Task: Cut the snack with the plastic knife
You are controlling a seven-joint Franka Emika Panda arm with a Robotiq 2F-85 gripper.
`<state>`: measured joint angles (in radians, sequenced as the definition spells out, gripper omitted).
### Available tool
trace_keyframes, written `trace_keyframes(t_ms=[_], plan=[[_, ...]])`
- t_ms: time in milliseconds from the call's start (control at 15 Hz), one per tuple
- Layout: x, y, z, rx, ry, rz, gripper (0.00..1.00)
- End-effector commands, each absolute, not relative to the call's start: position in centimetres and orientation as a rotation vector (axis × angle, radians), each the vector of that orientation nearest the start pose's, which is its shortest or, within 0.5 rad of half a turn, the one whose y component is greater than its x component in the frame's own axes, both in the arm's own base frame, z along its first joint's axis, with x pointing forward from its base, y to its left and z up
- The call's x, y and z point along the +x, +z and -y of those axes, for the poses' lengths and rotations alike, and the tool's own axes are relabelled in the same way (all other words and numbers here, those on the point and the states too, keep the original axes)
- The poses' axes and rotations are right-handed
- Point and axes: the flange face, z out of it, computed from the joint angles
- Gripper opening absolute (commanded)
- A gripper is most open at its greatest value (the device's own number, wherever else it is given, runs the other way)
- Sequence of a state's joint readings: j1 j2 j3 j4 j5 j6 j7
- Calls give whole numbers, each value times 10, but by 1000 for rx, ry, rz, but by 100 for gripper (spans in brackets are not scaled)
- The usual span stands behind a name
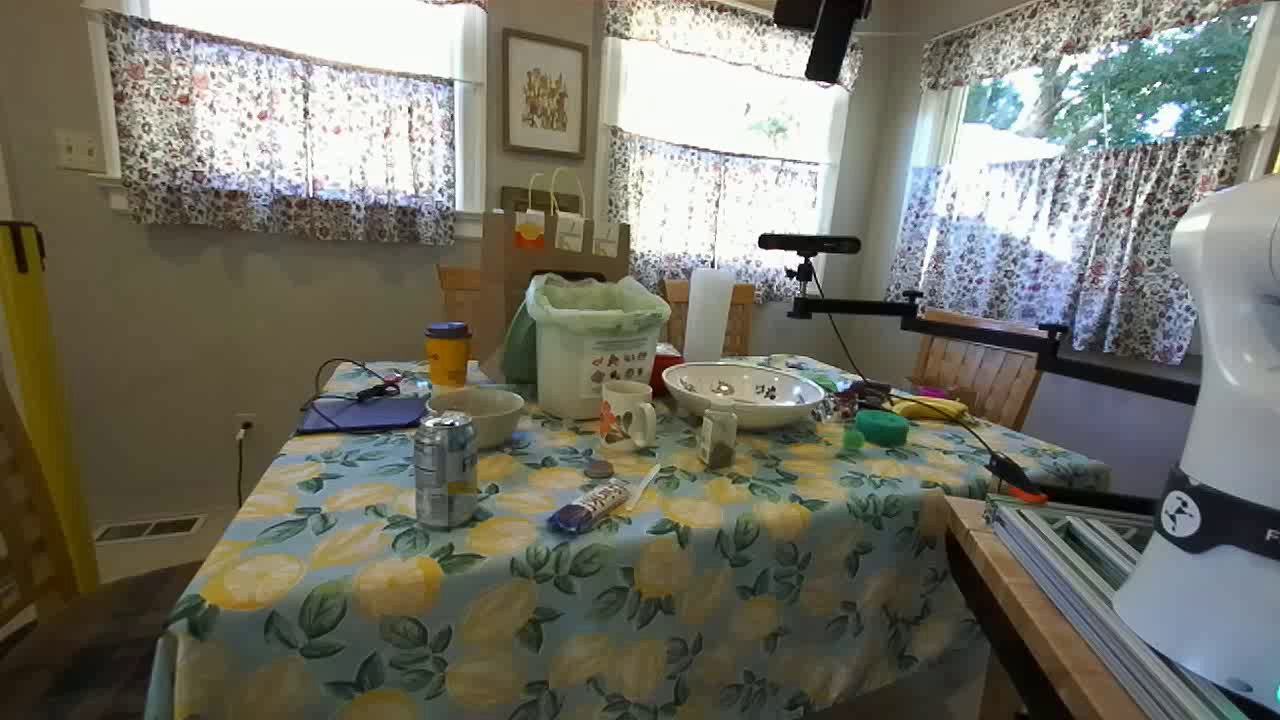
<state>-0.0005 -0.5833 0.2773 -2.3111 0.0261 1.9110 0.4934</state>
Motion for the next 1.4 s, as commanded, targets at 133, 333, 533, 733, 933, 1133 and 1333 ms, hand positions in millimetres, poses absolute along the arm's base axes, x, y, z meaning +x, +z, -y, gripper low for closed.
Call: trace_keyframes(t_ms=[133, 333, 533, 733, 933, 1133, 1333], plan=[[378, 565, -128, -3159, -318, -404, 100], [378, 565, -128, -3159, -318, -404, 100], [378, 565, -128, -3159, -318, -404, 100], [378, 565, -128, -3159, -318, -404, 100], [396, 552, -115, -3175, -259, -348, 100], [425, 535, -93, -3169, -190, -279, 100], [453, 513, -66, -3154, -99, -166, 100]])
